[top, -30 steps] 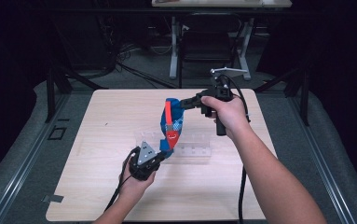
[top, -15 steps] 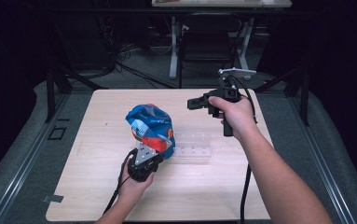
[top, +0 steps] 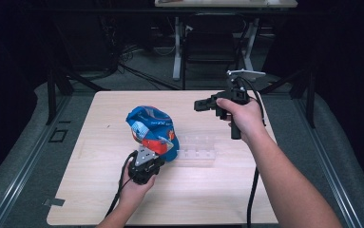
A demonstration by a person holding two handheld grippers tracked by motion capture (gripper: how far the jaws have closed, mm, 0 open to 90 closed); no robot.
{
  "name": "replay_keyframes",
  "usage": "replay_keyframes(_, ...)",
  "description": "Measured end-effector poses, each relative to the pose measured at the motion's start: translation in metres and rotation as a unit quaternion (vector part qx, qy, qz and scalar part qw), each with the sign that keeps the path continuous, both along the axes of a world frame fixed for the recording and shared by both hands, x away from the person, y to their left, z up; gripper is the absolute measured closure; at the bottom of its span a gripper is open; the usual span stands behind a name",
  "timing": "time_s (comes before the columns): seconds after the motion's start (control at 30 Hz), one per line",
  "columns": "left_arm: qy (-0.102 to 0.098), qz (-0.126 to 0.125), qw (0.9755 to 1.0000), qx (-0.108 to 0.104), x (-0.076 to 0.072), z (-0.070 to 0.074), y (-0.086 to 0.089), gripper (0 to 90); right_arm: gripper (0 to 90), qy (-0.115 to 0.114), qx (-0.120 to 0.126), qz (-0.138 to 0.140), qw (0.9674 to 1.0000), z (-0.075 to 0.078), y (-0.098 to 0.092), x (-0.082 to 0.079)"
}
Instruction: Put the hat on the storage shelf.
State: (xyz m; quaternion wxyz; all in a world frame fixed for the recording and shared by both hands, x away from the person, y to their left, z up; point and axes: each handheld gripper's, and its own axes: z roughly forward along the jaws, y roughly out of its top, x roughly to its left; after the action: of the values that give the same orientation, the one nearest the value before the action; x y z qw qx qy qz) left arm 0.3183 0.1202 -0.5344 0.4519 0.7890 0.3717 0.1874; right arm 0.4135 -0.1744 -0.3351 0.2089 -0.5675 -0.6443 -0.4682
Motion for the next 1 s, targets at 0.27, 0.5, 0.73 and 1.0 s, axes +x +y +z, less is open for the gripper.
replay_keyframes(0.27, 0.006, 0.016, 0.9995, 0.027, -0.002, -0.009, 0.01, 66.6, 83.0, 0.001, 0.003, -0.008, 1.0, -0.001, -0.007, -0.001)
replay_keyframes(0.5, 0.018, 0.031, 0.9991, 0.024, -0.003, -0.014, 0.025, 57.0, 82.4, -0.002, -0.003, -0.012, 0.9999, 0.0, -0.012, -0.003)
replay_keyframes(0.73, 0.025, 0.031, 0.9989, 0.026, -0.007, -0.013, 0.033, 53.8, 80.3, -0.005, -0.016, -0.011, 0.9998, -0.001, -0.015, -0.005)
replay_keyframes(1.0, 0.031, 0.023, 0.999, 0.023, -0.016, -0.011, 0.043, 52.0, 77.4, -0.01, -0.037, -0.01, 0.9992, -0.002, -0.018, -0.01)
